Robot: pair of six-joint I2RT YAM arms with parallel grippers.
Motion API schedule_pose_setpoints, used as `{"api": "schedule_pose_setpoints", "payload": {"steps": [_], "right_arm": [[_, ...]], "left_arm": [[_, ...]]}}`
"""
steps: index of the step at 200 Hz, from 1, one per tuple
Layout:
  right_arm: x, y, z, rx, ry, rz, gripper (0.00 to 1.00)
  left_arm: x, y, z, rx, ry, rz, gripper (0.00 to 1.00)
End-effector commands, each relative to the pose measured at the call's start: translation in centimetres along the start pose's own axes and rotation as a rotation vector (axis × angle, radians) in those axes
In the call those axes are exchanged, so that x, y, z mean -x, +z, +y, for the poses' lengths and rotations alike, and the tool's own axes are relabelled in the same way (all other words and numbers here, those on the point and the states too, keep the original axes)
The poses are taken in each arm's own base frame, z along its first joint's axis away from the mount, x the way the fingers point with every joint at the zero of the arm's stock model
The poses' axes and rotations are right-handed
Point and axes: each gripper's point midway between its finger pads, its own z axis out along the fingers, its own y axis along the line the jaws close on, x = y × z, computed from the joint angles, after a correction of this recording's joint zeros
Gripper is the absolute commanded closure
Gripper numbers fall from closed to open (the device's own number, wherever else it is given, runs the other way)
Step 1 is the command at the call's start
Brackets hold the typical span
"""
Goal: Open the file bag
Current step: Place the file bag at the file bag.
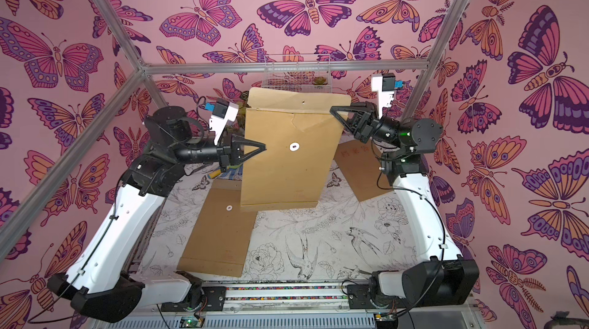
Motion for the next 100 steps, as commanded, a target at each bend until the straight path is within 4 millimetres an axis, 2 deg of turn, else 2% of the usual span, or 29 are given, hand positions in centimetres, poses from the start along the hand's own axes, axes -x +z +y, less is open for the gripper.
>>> {"api": "schedule_pose_setpoints", "payload": {"steps": [1, 29, 45, 60, 63, 68, 88, 100], "right_arm": [[0.1, 0.0, 1.9, 0.023, -0.066, 0.020, 0.90], [-0.5, -0.3, 1.7, -0.008, -0.079, 0.027, 1.00], [-0.9, -0.5, 1.3, -0.046, -0.086, 0.037, 1.00], [-1.2, -0.7, 0.8, -0.093, -0.087, 0.044, 1.00], [-1.3, -0.8, 0.8, -0.100, -0.089, 0.045, 1.00], [-1.4, -0.9, 0.7, -0.116, -0.087, 0.047, 1.00], [-1.8, -1.5, 0.2, -0.196, -0.088, 0.041, 1.00], [-2.0, -1.9, -0.1, -0.241, -0.074, 0.030, 1.00]], "left_arm": [[0.9, -0.6, 0.3, 0.051, 0.035, -0.026, 1.00], [1.0, -1.0, 1.9, 0.143, 0.014, -0.042, 0.99], [0.9, -1.5, 3.2, 0.214, -0.004, -0.052, 0.84], [0.4, -1.8, 5.0, 0.287, -0.033, -0.055, 0.64], [0.9, -2.6, 4.0, 0.297, -0.015, -0.076, 0.61], [0.9, -2.9, 4.3, 0.320, -0.022, -0.081, 0.55], [-1.2, -3.8, 6.9, 0.449, -0.081, -0.066, 0.37], [-3.4, -4.4, 8.7, 0.541, -0.134, -0.043, 0.32]]}}
